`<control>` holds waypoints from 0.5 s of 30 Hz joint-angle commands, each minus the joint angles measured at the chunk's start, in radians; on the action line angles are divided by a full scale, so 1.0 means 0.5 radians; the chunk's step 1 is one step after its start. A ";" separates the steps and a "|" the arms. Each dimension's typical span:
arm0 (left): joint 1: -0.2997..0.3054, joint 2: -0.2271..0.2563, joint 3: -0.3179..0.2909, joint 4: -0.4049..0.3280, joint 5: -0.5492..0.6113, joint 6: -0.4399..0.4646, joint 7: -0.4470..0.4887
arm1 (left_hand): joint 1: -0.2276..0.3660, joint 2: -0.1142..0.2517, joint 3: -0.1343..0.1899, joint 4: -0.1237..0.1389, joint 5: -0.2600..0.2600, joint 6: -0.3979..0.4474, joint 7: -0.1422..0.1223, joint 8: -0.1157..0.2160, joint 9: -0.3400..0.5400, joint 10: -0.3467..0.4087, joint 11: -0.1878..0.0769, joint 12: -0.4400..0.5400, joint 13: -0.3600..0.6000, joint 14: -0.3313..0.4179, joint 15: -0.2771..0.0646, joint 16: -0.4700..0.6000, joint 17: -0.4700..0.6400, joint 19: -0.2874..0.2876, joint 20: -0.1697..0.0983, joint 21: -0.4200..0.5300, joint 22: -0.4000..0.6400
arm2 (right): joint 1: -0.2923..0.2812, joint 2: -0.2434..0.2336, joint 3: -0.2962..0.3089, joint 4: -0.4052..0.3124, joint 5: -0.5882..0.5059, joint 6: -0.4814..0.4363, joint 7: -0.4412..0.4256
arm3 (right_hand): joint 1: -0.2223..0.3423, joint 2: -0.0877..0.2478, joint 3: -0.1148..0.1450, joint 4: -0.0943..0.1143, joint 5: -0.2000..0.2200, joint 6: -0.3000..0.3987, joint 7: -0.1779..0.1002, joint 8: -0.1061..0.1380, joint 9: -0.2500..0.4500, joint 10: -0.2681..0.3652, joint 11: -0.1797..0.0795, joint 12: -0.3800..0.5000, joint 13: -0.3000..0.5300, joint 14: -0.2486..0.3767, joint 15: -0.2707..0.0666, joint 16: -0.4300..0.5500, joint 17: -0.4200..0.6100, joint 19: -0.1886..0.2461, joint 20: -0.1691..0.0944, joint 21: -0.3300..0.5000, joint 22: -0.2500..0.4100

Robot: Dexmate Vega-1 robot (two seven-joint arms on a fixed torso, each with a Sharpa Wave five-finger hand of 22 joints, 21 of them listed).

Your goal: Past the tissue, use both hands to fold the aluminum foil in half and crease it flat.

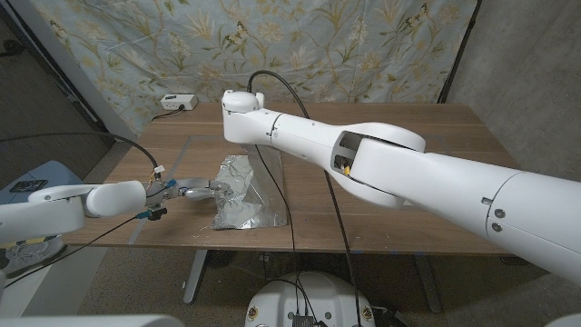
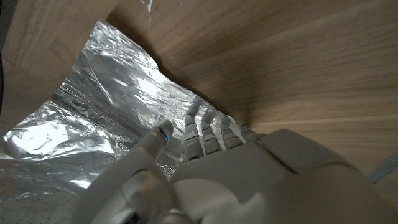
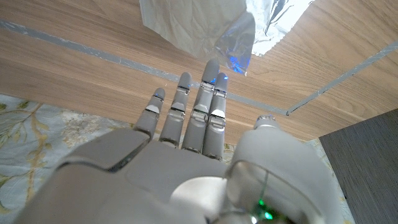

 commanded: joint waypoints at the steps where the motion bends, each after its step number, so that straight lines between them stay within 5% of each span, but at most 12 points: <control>1: 0.032 0.000 -0.034 -0.002 0.012 0.002 0.009 | 0.024 -0.004 0.003 -0.015 0.007 0.005 -0.001 0.013 0.009 0.011 0.011 0.015 0.004 0.016 0.002 0.008 0.009 -0.005 -0.001 0.015 0.010 | -0.018 0.039 0.108 0.105 0.081 0.113 -0.070 | -0.043 0.007 -0.003 0.032 0.027 -0.023 0.016 0.003 -0.001 -0.017 0.026 -0.006 0.006 0.001 0.026 -0.009 -0.004 -0.009 -0.006 0.003 0.009; 8: 0.325 0.000 -0.358 -0.002 0.011 0.002 -0.014 | 0.032 -0.004 0.003 -0.022 0.009 0.003 -0.003 0.012 0.009 0.012 0.014 0.015 0.004 0.017 0.002 0.009 0.009 -0.006 -0.001 0.015 0.009 | -0.058 0.034 0.187 0.131 0.139 0.153 -0.120 | -0.040 0.017 0.005 0.026 0.037 -0.036 0.012 0.004 -0.002 -0.025 0.022 -0.009 0.007 -0.006 0.025 -0.019 -0.009 -0.011 -0.007 0.002 0.009; 15: 0.354 0.000 -0.391 -0.004 0.014 0.004 -0.022 | 0.039 -0.004 0.002 -0.029 0.010 0.002 -0.005 0.012 0.009 0.013 0.014 0.015 0.004 0.018 0.002 0.009 0.009 -0.005 0.000 0.014 0.009 | -0.113 -0.032 0.198 0.022 0.158 0.128 -0.132 | -0.044 0.022 0.009 0.025 0.045 -0.048 0.008 0.004 -0.003 -0.039 0.018 -0.013 0.009 -0.007 0.026 -0.024 -0.011 -0.013 -0.007 0.002 0.009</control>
